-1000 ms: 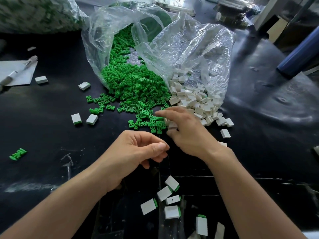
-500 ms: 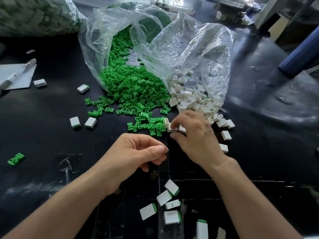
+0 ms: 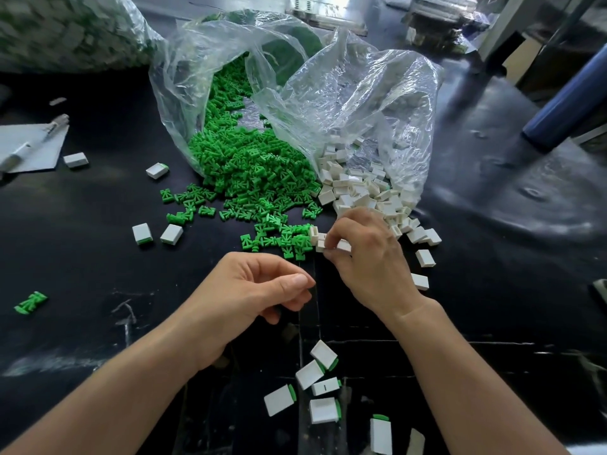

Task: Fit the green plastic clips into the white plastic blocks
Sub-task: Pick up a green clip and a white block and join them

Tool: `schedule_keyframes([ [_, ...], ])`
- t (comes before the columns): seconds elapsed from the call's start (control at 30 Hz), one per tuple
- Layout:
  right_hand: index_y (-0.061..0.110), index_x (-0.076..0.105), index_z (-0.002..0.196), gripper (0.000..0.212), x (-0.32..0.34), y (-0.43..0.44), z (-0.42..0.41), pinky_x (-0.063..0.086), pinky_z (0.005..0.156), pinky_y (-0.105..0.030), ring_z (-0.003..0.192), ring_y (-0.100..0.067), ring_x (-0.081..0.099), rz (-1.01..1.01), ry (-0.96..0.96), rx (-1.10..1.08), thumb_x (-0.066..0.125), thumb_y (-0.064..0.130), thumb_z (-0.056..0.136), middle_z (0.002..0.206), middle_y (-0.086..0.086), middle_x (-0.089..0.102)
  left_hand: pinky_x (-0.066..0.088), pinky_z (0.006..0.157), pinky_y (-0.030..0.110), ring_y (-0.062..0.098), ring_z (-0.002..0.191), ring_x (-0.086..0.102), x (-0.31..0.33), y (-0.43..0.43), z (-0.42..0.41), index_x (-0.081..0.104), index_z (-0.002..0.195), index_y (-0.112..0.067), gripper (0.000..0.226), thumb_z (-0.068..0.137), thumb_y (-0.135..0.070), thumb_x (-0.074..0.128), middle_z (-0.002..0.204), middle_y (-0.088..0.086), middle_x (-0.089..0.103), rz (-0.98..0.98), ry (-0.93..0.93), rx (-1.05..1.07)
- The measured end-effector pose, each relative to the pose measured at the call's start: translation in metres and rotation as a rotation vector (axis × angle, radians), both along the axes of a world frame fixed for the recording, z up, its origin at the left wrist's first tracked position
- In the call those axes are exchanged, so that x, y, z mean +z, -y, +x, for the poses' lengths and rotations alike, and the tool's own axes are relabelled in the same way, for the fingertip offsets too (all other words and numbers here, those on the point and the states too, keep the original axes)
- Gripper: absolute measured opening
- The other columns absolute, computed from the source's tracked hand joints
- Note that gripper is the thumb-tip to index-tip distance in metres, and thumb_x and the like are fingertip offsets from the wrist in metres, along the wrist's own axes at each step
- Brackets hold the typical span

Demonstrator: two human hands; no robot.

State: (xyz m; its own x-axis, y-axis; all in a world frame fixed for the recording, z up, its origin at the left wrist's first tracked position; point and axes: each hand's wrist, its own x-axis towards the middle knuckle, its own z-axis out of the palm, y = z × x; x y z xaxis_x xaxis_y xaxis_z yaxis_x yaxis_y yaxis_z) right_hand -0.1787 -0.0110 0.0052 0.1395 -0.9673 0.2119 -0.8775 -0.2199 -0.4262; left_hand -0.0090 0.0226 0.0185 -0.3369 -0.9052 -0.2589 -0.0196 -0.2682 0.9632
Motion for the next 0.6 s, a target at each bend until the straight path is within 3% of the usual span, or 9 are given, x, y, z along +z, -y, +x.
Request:
schedule_keyframes([
  [0.2, 0.011, 0.064, 0.095, 0.017, 0.001, 0.001, 0.002, 0.04, 0.084, -0.033, 0.087, -0.022, 0.054, 0.034, -0.01, 0.036, 0.067, 0.008, 0.079, 0.092, -0.004, 0.059, 0.045, 0.049, 0.015, 0.007, 0.062, 0.065, 0.0, 0.001, 0.0, 0.075, 0.074, -0.017, 0.023, 0.059, -0.032, 0.065, 0.068, 0.005, 0.072, -0.004, 0.012, 0.003],
  [0.4, 0.012, 0.066, 0.093, 0.012, 0.003, -0.001, 0.0, 0.038, 0.086, -0.033, 0.093, -0.022, 0.054, 0.027, -0.026, 0.07, 0.064, 0.01, 0.082, 0.096, -0.003, 0.06, 0.046, 0.048, 0.016, 0.008, 0.063, 0.065, -0.002, 0.0, 0.0, 0.075, 0.077, -0.016, 0.014, 0.068, -0.024, 0.067, 0.073, 0.006, 0.072, 0.015, 0.037, 0.037],
  [0.5, 0.014, 0.07, 0.091, 0.012, 0.01, -0.005, 0.001, 0.042, 0.078, -0.019, 0.08, -0.01, 0.056, 0.058, 0.213, 0.103, 0.068, 0.011, 0.079, 0.085, 0.003, 0.061, 0.049, 0.049, 0.018, 0.013, 0.064, 0.068, -0.004, 0.003, 0.0, 0.071, 0.09, -0.02, 0.02, 0.076, -0.006, 0.068, 0.087, 0.005, 0.072, 0.031, 0.041, 0.16],
  [0.6, 0.015, 0.072, 0.092, 0.014, 0.013, -0.011, 0.008, 0.043, 0.073, -0.011, 0.078, -0.002, 0.058, 0.18, 0.387, 0.237, 0.068, 0.008, 0.079, 0.084, 0.006, 0.065, 0.052, 0.054, 0.018, 0.015, 0.069, 0.069, -0.002, 0.003, -0.001, 0.065, 0.101, -0.018, 0.031, 0.072, -0.007, 0.069, 0.091, 0.004, 0.071, 0.035, 0.018, 0.175],
])
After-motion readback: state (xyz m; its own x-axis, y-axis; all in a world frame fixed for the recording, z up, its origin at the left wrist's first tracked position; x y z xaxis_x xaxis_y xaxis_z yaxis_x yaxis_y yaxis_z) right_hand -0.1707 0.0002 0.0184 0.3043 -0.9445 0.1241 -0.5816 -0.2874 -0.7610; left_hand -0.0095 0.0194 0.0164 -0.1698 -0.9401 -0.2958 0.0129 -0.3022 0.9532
